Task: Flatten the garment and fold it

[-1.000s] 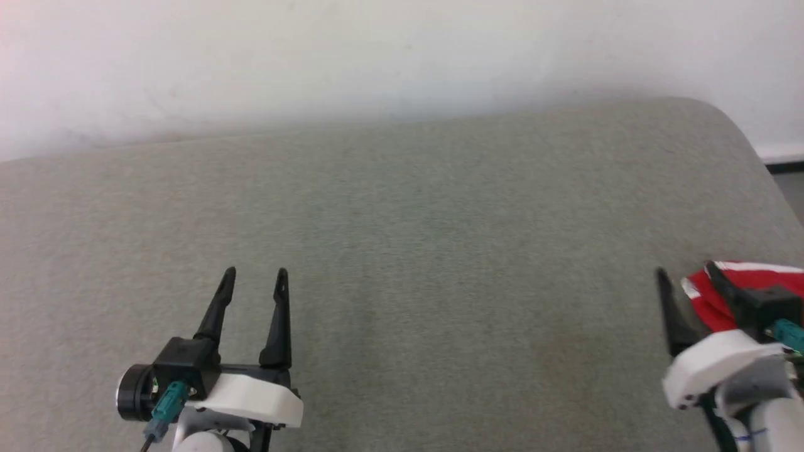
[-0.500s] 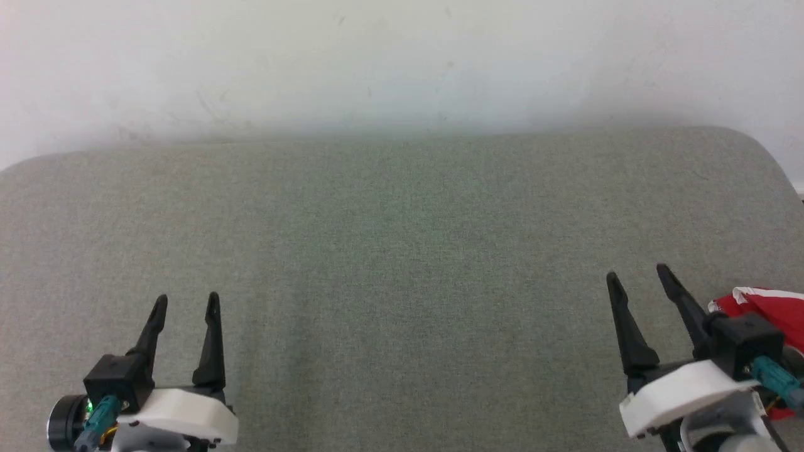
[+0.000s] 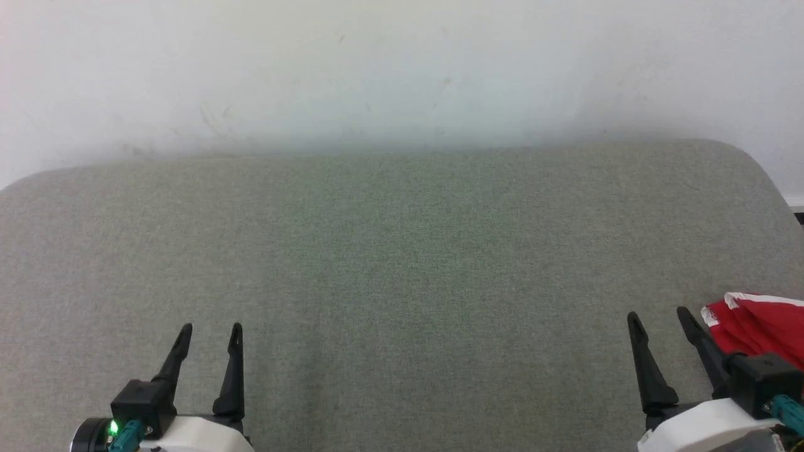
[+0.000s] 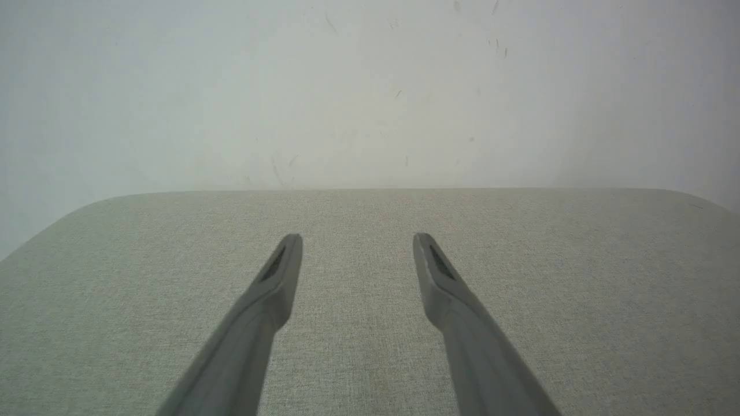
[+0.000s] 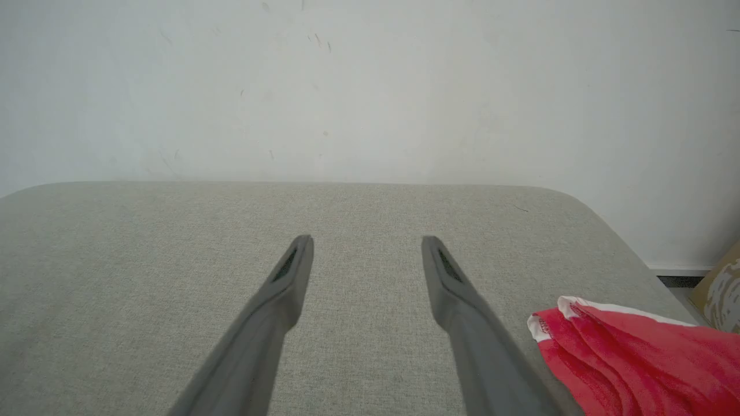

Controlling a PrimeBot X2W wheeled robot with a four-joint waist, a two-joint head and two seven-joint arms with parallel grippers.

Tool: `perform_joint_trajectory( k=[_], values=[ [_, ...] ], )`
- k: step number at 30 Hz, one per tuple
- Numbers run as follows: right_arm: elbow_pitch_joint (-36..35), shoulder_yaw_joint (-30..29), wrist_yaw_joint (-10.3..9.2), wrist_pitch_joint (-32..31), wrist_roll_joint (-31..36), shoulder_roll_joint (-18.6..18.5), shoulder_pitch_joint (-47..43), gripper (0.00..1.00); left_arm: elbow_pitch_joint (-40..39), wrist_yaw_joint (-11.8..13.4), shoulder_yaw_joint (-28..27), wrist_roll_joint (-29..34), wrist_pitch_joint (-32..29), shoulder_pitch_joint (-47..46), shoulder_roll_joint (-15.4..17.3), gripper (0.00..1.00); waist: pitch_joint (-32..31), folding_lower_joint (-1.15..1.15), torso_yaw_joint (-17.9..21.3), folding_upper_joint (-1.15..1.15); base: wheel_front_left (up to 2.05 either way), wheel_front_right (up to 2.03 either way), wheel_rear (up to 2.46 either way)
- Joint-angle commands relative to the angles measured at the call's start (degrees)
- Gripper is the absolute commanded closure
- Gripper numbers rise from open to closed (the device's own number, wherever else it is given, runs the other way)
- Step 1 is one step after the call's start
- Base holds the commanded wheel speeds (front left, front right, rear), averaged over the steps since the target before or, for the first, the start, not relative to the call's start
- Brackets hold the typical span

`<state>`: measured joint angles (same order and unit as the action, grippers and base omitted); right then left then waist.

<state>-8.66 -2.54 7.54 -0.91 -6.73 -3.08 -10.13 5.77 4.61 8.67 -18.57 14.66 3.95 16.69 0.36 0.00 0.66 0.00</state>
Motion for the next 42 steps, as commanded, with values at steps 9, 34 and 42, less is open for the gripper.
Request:
perform_joint_trajectory(
  k=[9, 34, 42],
  values=[
    [-0.5, 0.1, 0.0, -0.1, 0.1, 0.0, -0.1, 1.0, 0.0, -0.1, -0.1, 0.3, -0.2, 0.3, -0.4, 1.0, -0.5, 0.0, 0.0, 0.0, 0.0, 0.0, 0.0],
    [1.3, 0.6, -0.01, 0.1, 1.5, 0.0, 1.9, 1.0, -1.2, -1.1, -1.9, 4.0, -3.2, -0.6, -3.1, 1.0, -0.5, 0.0, -0.2, 0.0, 0.0, 0.0, 0.0],
    [1.9, 0.8, -0.01, 0.2, 1.9, 0.0, 2.6, 1.0, -1.6, -1.3, -2.4, 5.2, -4.1, -0.8, -4.0, 1.0, -0.5, 0.0, -0.2, 0.0, 0.0, 0.0, 0.0]
  ],
)
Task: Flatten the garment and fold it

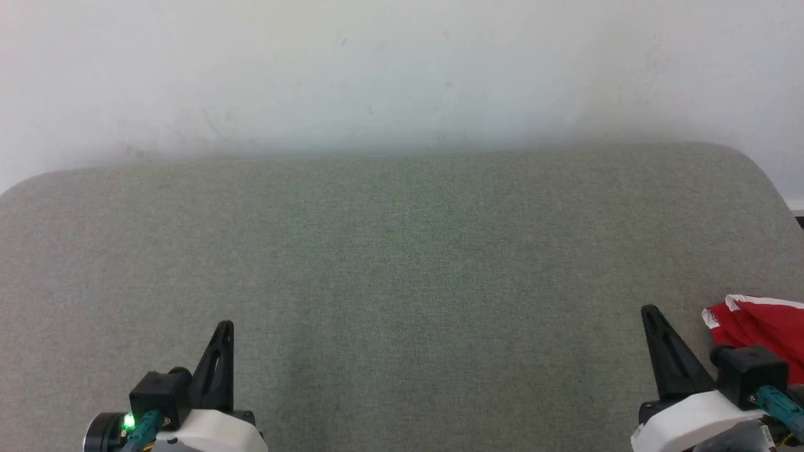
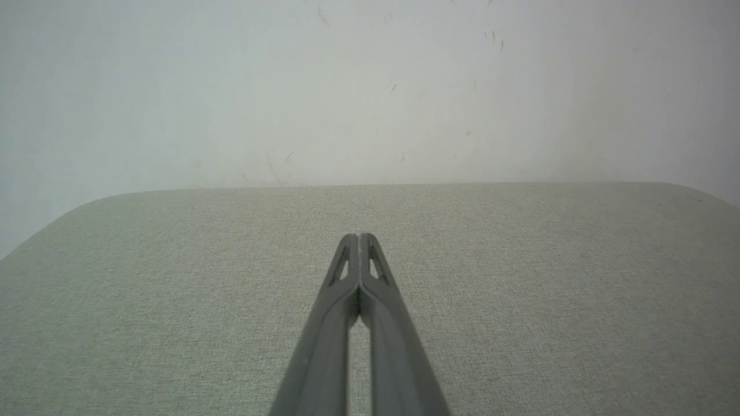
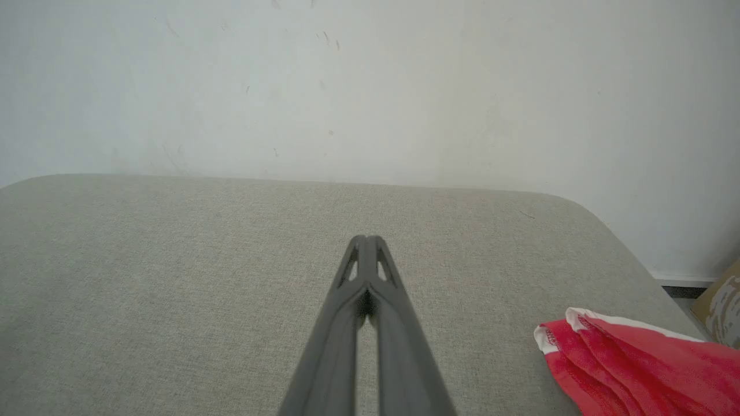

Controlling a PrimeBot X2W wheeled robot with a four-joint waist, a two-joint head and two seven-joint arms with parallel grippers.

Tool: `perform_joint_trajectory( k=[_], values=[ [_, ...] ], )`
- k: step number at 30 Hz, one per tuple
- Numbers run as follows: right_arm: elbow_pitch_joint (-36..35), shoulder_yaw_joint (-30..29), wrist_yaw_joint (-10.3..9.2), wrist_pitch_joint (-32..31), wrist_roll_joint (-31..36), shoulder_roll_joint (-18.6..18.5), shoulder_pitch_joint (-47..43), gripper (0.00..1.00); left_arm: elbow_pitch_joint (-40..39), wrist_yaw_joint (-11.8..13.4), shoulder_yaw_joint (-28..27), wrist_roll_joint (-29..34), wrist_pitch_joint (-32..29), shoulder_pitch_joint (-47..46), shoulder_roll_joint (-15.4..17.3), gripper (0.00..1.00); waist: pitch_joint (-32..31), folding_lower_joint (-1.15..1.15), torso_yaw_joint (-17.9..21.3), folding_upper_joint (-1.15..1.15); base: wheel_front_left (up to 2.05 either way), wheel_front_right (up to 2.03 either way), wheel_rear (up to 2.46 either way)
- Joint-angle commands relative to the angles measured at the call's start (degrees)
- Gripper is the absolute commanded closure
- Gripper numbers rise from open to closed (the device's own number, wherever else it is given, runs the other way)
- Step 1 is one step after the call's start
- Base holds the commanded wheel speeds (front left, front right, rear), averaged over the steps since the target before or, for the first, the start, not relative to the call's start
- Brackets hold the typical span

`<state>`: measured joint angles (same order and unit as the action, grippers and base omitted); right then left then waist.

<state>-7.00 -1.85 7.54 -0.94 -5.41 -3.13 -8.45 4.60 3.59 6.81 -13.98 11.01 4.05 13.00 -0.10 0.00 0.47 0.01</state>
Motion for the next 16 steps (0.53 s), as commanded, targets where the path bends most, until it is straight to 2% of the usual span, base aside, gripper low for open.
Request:
perform_joint_trajectory(
  k=[1, 16],
  values=[
    [0.3, 0.1, -0.02, 0.2, 0.6, 0.1, 1.0, 1.0, -0.4, -0.4, -0.6, 0.7, -0.6, -1.0, -0.4, 1.0, 0.0, 0.0, 0.0, -0.01, 0.0, 0.0, 0.0],
    [1.4, 0.4, -0.02, 0.4, 1.4, 0.1, 2.2, 1.0, -1.1, -0.9, -1.6, 2.8, -2.2, -1.4, -1.9, 1.0, 0.0, 0.0, -0.1, -0.01, 0.0, 0.0, 0.0]
  ],
)
